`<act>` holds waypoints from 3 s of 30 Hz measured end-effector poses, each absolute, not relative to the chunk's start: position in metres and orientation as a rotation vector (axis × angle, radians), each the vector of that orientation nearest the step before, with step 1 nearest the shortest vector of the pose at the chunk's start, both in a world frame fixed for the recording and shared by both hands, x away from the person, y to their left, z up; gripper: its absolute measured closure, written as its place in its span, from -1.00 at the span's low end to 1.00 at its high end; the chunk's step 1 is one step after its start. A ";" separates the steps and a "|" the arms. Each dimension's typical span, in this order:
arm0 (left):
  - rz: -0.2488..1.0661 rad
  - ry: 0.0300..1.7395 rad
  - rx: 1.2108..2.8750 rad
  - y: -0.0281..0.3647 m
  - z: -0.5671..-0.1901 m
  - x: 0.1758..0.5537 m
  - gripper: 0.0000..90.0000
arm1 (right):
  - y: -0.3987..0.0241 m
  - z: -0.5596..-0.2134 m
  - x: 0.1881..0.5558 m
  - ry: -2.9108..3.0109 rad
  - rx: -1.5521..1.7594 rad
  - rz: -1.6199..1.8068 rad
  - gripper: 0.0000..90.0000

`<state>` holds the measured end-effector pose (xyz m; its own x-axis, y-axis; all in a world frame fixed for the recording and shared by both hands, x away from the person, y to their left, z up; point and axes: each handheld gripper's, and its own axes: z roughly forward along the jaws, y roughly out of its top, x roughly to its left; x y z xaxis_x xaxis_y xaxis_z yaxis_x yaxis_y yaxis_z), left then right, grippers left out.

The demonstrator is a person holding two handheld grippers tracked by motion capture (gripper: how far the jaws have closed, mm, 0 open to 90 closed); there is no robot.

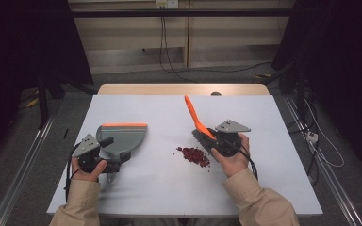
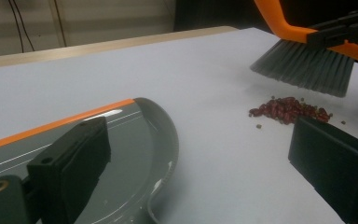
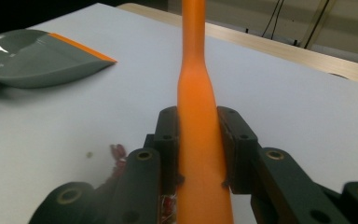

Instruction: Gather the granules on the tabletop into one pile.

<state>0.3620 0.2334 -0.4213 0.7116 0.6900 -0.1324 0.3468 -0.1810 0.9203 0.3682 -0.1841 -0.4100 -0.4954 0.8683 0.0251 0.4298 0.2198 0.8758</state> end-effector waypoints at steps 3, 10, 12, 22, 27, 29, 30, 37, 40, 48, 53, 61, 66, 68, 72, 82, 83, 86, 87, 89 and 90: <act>0.378 0.824 1.783 0.234 -0.421 0.362 -0.88 | -0.188 -0.417 0.377 2.032 1.170 1.159 0.59; 0.378 0.826 1.785 0.234 -0.422 0.363 -0.88 | -0.179 -0.430 0.377 2.067 1.137 1.135 0.59; 0.379 0.823 1.784 0.234 -0.421 0.362 -0.88 | -0.174 -0.430 0.374 2.083 1.110 1.142 0.59; 0.381 0.823 1.785 0.234 -0.421 0.362 -0.88 | -0.169 -0.428 0.368 2.104 1.111 1.220 0.59; 0.382 0.824 1.785 0.234 -0.421 0.362 -0.88 | -0.166 -0.426 0.363 2.119 1.099 1.229 0.59; 0.381 0.822 1.788 0.234 -0.421 0.362 -0.88 | -0.167 -0.424 0.363 2.110 1.073 1.233 0.59; 0.382 0.820 1.791 0.234 -0.421 0.362 -0.88 | -0.168 -0.423 0.363 2.103 1.067 1.234 0.59; 0.383 0.825 1.787 0.235 -0.421 0.362 -0.88 | -0.178 -0.416 0.378 2.113 1.016 1.282 0.59; 0.382 0.826 1.786 0.235 -0.421 0.363 -0.88 | -0.181 -0.416 0.387 2.128 0.998 1.297 0.59; 0.380 0.837 1.779 0.237 -0.422 0.363 -0.88 | -0.184 -0.425 0.416 2.226 0.885 1.307 0.59; 0.379 0.839 1.783 0.236 -0.423 0.364 -0.88 | -0.186 -0.429 0.423 2.274 0.837 1.334 0.59; 0.382 0.839 1.784 0.236 -0.423 0.364 -0.88 | -0.177 -0.428 0.438 2.318 0.648 1.390 0.59; 0.386 0.846 1.778 0.238 -0.422 0.364 -0.88 | -0.164 -0.434 0.444 2.376 0.517 1.404 0.59; 0.387 0.846 1.777 0.238 -0.422 0.364 -0.88 | -0.160 -0.438 0.442 2.404 0.463 1.431 0.59; 0.386 0.845 1.778 0.238 -0.422 0.364 -0.88 | -0.157 -0.436 0.434 2.453 0.365 1.409 0.59; 0.386 0.844 1.775 0.237 -0.422 0.363 -0.88 | -0.161 -0.435 0.414 2.503 0.299 1.439 0.58; 0.387 0.844 1.774 0.237 -0.422 0.363 -0.88 | -0.161 -0.434 0.412 2.504 0.302 1.436 0.58; 0.386 0.846 1.774 0.237 -0.422 0.363 -0.88 | -0.162 -0.433 0.408 2.511 0.294 1.439 0.58; 0.387 0.845 1.775 0.237 -0.422 0.363 -0.88 | -0.162 -0.433 0.407 2.518 0.292 1.453 0.58; 0.389 0.844 1.776 0.237 -0.422 0.363 -0.88 | -0.162 -0.433 0.404 2.518 0.291 1.447 0.58; 0.390 0.845 1.776 0.237 -0.422 0.362 -0.88 | -0.163 -0.432 0.403 2.522 0.289 1.447 0.58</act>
<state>0.3625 0.2371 -0.4216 0.6943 0.7064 -0.1377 0.3539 -0.1685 0.9200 0.4032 -0.1625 -0.4324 -0.9567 0.2766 -0.0912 0.0609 0.4962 0.8661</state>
